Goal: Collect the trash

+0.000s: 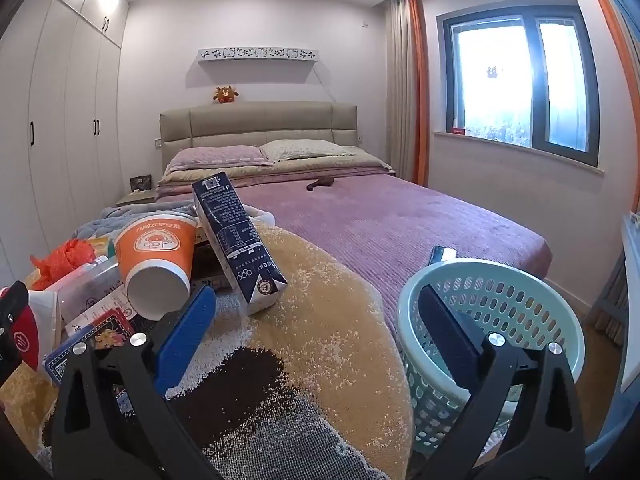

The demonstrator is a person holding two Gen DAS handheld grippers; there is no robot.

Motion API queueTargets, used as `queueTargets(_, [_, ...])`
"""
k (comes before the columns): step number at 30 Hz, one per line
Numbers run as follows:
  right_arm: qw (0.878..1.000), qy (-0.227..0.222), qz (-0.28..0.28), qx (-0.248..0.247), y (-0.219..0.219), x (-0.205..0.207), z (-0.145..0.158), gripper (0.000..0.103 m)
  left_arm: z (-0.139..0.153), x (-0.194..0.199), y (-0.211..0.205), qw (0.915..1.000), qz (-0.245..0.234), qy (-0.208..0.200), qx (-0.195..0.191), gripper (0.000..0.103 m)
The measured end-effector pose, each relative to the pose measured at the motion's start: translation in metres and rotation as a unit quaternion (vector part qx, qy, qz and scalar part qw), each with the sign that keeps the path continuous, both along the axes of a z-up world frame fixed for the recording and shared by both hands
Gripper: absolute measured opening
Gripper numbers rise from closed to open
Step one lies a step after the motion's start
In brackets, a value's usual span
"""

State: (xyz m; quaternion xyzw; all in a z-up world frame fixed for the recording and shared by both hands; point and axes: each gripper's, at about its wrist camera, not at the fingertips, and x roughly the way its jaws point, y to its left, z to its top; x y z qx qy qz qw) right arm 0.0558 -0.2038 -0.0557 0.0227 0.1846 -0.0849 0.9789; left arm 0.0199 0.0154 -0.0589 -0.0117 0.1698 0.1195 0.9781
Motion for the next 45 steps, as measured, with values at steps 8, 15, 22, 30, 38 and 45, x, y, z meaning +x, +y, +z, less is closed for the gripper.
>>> queueTargets(8, [1.000, 0.008, 0.002, 0.007, -0.004, -0.001, -0.005, 0.097, -0.001, 0.000, 0.001, 1.0000, 0.001, 0.000, -0.001, 0.096])
queueTargets(15, [1.000, 0.007, 0.003, -0.007, 0.001, 0.003, -0.002, 0.097, -0.001, -0.001, 0.001, 1.0000, 0.001, -0.001, -0.003, 0.096])
queueTargets(22, [1.000, 0.014, 0.003, -0.006, 0.000, 0.005, -0.004, 0.097, -0.001, 0.000, 0.002, 1.0000, 0.002, 0.000, -0.004, 0.096])
queueTargets(30, [1.000, 0.019, 0.003, -0.010, 0.002, 0.005, -0.004, 0.097, 0.000, 0.000, 0.002, 1.0000, 0.002, 0.000, -0.004, 0.096])
queueTargets(38, [1.000, 0.017, 0.003, -0.008, 0.001, 0.005, -0.004, 0.097, 0.000, 0.000, 0.002, 1.0000, 0.002, 0.000, -0.004, 0.096])
queueTargets(45, [1.000, 0.020, 0.014, -0.007, 0.001, 0.005, -0.006, 0.097, 0.001, 0.000, 0.002, 1.0000, 0.002, 0.000, -0.005, 0.096])
